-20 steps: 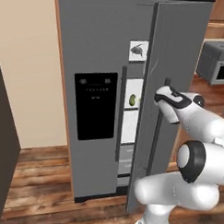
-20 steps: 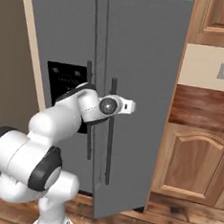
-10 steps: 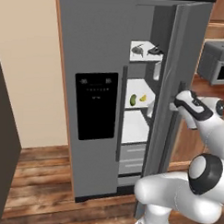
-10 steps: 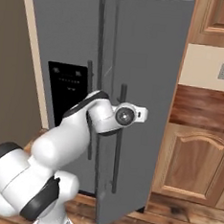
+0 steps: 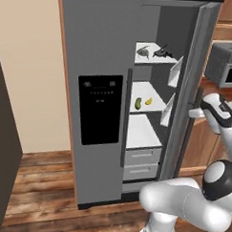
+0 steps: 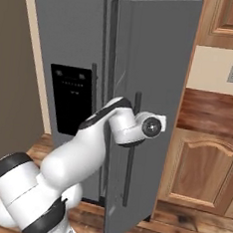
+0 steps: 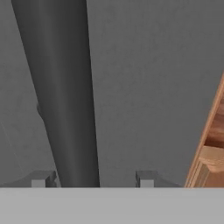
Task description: Gather the lemon wedge and cucumber from the fridge and place them on a tray on the dining counter. Then gather the fishs from the fridge and place them on the other tray.
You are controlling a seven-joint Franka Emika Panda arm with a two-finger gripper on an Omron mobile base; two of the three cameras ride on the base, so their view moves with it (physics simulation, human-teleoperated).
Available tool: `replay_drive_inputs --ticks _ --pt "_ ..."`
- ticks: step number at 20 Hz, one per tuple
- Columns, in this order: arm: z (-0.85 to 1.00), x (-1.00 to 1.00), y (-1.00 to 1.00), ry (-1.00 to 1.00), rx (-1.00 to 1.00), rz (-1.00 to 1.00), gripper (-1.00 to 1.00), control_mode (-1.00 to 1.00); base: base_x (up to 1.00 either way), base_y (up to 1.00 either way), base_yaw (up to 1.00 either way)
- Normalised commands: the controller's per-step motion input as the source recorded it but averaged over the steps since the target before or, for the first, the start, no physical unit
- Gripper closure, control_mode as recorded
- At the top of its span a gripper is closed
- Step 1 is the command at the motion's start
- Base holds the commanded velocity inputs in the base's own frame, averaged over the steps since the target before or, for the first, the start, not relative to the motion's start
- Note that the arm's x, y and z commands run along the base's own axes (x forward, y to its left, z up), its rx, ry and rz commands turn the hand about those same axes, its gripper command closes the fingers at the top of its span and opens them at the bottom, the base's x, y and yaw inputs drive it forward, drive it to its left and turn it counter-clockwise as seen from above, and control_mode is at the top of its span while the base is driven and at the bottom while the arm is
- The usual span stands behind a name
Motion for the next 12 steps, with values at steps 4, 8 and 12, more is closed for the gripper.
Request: replay_drive_inputs --ticks 4,8,12 --pt "0.00 -0.27 -0.74 0.00 0.00 0.00 -1.00 -1.00 0.00 0.00 0.00" --pt "0.00 -0.27 -0.72 0.00 0.00 -0.07 -1.00 -1.00 0.00 0.00 0.00" --pt "0.00 -0.34 -0.54 0.00 0.00 -0.14 -1.00 -1.00 0.00 0.00 0.00"
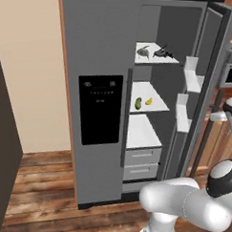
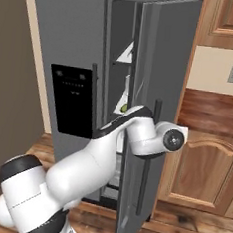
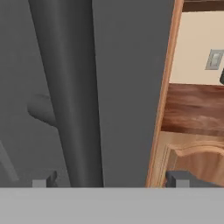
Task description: Gather the lemon wedge and cucumber from the fridge and place them on a tray on the dining counter. Then gather the fishs from the fridge and place them on the other tray.
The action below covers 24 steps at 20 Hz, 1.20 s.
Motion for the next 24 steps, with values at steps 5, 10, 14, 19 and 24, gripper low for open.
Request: replay_drive_inputs --ticks 5,10,14,19,24 --pt "0.00 -0.46 -0.41 0.00 0.00 -0.22 -1.00 -1.00 0.00 0.00 0.00" --pt "0.10 -0.86 -0.02 -0.01 0.00 -0.22 -1.00 -1.00 0.00 0.00 0.00" --pt "0.68 -1.00 0.00 0.00 -0.01 -0.09 -1.00 -1.00 0.00 0.00 0.00" --pt "0.88 -1.00 0.02 0.00 -0.06 0.00 -1.00 -1.00 0.00 0.00 0.00" --pt "0.58 -1.00 0.13 0.06 -0.08 0.00 -1.00 -1.00 0.00 0.00 0.00"
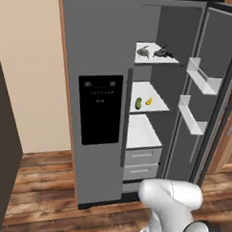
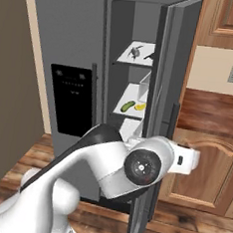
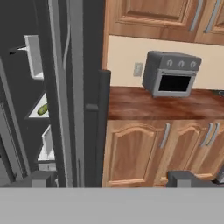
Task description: Gather the lemon wedge and cucumber from the fridge and place them on a tray on the dining counter. Then gather the fishs from the fridge and place them on the other tray.
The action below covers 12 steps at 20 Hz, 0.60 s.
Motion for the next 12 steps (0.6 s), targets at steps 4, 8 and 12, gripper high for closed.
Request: replay_drive_inputs --ticks 4,8,12 --pt "0.45 -0.81 0.38 0.15 -0.10 0.00 -1.00 -1.00 0.00 0.00 0.00" --pt "0.46 -0.58 0.76 0.11 -0.17 0.00 -1.00 -1.00 0.00 0.00 0.00" --pt "0.45 -0.40 0.91 0.06 -0.22 0.00 -1.00 -1.00 0.00 0.00 0.00"
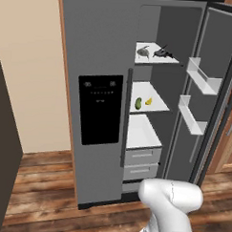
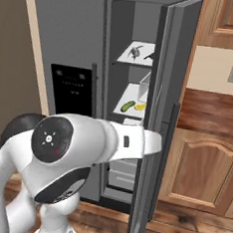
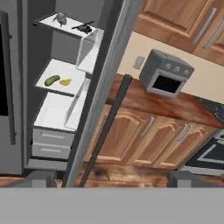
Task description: Gather the lemon wedge and cucumber from the fridge and place them on a tray on the dining counter. Then gather the fishs from the fridge and place them on the other tray.
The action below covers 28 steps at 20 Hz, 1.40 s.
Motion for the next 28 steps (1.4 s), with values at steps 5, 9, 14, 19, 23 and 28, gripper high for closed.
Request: replay_drive_inputs --ticks 5,9,14,19,23,28 --pt "0.23 -0.11 0.88 0.04 -0.20 0.00 -1.00 -1.00 0.00 0.00 0.00" --pt "0.19 0.04 0.44 0.04 -0.21 0.00 -1.00 -1.00 0.00 0.00 0.00" --pt "0.28 0.02 0.51 0.02 -0.22 0.00 -1.00 -1.00 0.00 0.00 0.00" --pt "0.27 0.00 0.32 0.00 -0.20 0.04 -1.00 -1.00 0.00 0.00 0.00" --pt "0.20 0.13 0.11 0.06 -0.27 0.11 -1.00 -1.00 0.00 0.00 0.00" --pt "0.21 0.42 0.00 0.32 -0.23 0.12 -1.00 -1.00 0.00 0.00 0.00"
